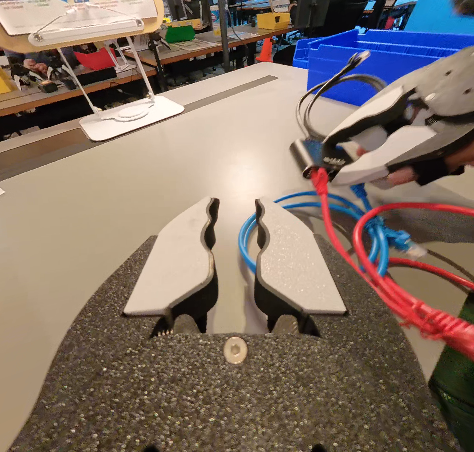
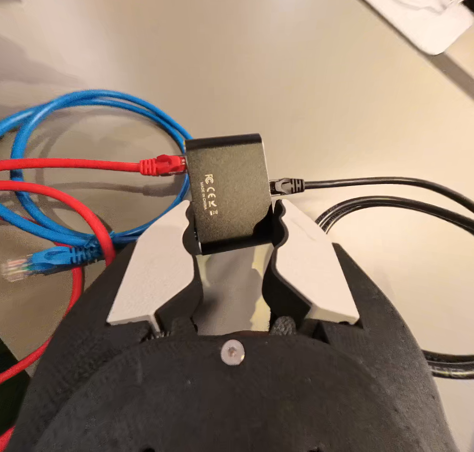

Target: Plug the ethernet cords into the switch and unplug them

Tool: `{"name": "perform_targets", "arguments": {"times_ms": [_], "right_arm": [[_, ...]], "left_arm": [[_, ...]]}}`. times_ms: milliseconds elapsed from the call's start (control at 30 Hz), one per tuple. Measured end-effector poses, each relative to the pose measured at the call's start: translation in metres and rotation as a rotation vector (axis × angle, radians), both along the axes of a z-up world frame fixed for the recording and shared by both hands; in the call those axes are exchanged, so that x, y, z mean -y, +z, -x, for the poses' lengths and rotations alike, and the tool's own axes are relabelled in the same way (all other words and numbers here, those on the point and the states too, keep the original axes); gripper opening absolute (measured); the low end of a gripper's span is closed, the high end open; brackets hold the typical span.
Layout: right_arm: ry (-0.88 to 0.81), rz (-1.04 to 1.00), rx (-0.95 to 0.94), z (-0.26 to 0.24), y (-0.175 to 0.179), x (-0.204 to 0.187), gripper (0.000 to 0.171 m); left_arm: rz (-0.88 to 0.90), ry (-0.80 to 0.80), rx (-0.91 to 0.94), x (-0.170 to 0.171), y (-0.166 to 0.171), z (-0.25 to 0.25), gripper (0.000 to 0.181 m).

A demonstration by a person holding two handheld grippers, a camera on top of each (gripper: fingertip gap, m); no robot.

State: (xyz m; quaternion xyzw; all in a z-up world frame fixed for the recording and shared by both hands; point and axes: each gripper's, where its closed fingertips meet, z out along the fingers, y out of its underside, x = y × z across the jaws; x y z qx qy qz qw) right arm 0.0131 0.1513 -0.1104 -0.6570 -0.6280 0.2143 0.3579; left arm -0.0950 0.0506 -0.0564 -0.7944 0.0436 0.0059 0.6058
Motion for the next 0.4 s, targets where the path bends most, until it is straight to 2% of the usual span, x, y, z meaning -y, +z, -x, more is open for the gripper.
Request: {"name": "perform_targets", "arguments": {"times_ms": [33, 233, 400], "right_arm": [[-0.011, -0.015, -0.018, -0.004, 0.009, -0.006, 0.058], [-0.130, -0.165, -0.148, -0.042, 0.088, -0.063, 0.059], [-0.271, -0.297, -0.235, -0.108, 0.169, -0.129, 0.059]], "left_arm": [[-0.001, 0.005, 0.010, -0.001, -0.002, 0.003, 0.029], [0.020, 0.021, 0.029, -0.006, -0.019, 0.012, 0.029], [0.045, 0.021, 0.031, -0.009, -0.024, 0.012, 0.029]]}}
